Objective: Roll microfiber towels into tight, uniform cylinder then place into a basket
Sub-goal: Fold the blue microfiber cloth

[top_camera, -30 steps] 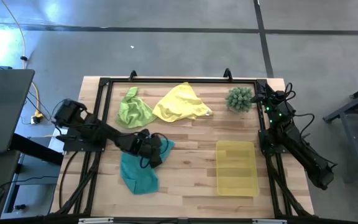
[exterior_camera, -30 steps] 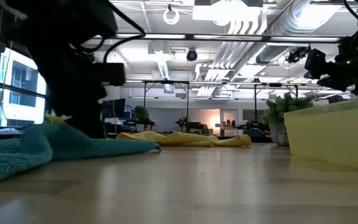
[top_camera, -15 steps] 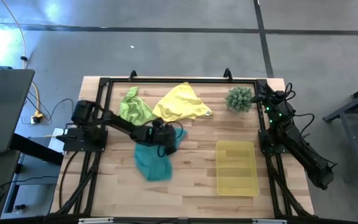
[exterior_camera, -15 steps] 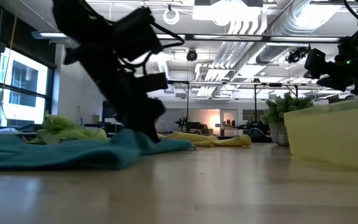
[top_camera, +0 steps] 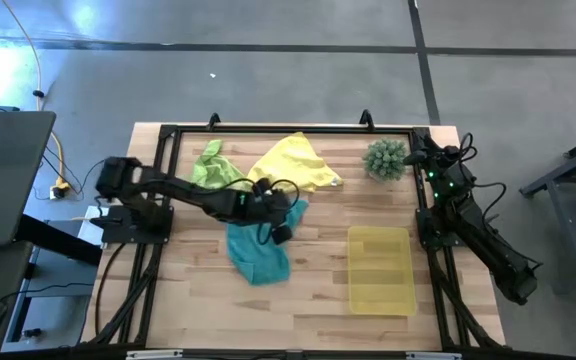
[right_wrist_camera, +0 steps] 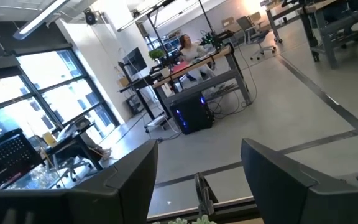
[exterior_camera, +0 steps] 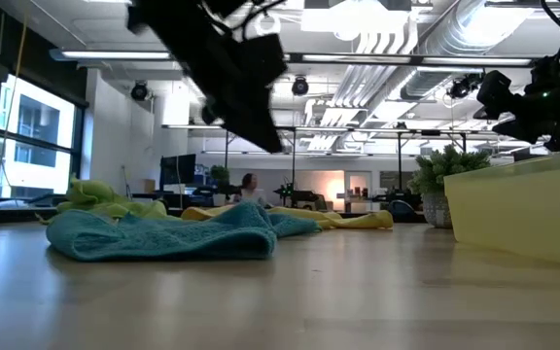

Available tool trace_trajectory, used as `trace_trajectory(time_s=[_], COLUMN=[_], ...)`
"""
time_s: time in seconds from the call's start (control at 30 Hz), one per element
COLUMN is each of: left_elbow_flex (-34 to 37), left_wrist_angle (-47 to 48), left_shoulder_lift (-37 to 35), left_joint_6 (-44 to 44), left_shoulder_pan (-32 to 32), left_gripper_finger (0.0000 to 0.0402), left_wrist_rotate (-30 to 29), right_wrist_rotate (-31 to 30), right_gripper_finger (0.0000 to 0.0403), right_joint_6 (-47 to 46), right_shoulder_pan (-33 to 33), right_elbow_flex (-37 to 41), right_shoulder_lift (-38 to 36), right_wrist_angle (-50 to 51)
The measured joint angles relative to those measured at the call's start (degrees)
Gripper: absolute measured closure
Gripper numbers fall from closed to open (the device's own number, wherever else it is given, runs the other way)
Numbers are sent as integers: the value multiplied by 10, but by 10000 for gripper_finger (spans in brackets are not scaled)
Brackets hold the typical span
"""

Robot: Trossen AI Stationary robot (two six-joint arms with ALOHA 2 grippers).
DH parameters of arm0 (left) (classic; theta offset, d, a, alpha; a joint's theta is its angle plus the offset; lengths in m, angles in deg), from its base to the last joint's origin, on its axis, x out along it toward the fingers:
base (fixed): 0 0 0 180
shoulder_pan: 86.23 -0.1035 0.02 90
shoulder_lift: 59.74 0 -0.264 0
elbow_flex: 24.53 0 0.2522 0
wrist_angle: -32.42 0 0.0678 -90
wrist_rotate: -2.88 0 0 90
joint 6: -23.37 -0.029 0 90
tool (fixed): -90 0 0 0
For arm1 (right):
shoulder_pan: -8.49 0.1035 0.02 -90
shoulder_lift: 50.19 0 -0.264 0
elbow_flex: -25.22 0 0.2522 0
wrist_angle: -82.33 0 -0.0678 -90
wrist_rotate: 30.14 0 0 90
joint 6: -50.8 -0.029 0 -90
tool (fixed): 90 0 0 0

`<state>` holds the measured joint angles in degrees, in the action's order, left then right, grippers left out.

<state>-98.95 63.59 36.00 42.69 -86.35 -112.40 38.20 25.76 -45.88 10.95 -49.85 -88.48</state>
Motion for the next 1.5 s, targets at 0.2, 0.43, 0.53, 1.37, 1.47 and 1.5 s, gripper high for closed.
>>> trace_trajectory(time_s=[0.2, 0.43, 0.53, 1.37, 1.47, 1.5], left_elbow_flex=[1, 9, 24, 47, 47, 47], left_wrist_angle=[225, 313, 274, 241, 244, 244], left_shoulder_lift=[-53, -35, -16, 39, 39, 39], left_joint_6=[158, 246, 257, 291, 291, 292], left_shoulder_pan=[33, 83, 100, 176, 186, 190], left_gripper_finger=[325, 326, 326, 326, 326, 326], left_wrist_rotate=[40, 70, 78, 205, 215, 222], right_wrist_rotate=[26, 232, 237, 173, 173, 173], right_gripper_finger=[178, 178, 178, 178, 178, 178], right_joint_6=[0, -52, -42, -7, -6, -6], right_shoulder_pan=[1, 20, 48, 230, 238, 242], right_elbow_flex=[0, 0, 0, -1, -1, -1], right_shoulder_lift=[0, 5, 12, 163, 186, 195], right_wrist_angle=[-6, -98, -140, -289, -316, -324])
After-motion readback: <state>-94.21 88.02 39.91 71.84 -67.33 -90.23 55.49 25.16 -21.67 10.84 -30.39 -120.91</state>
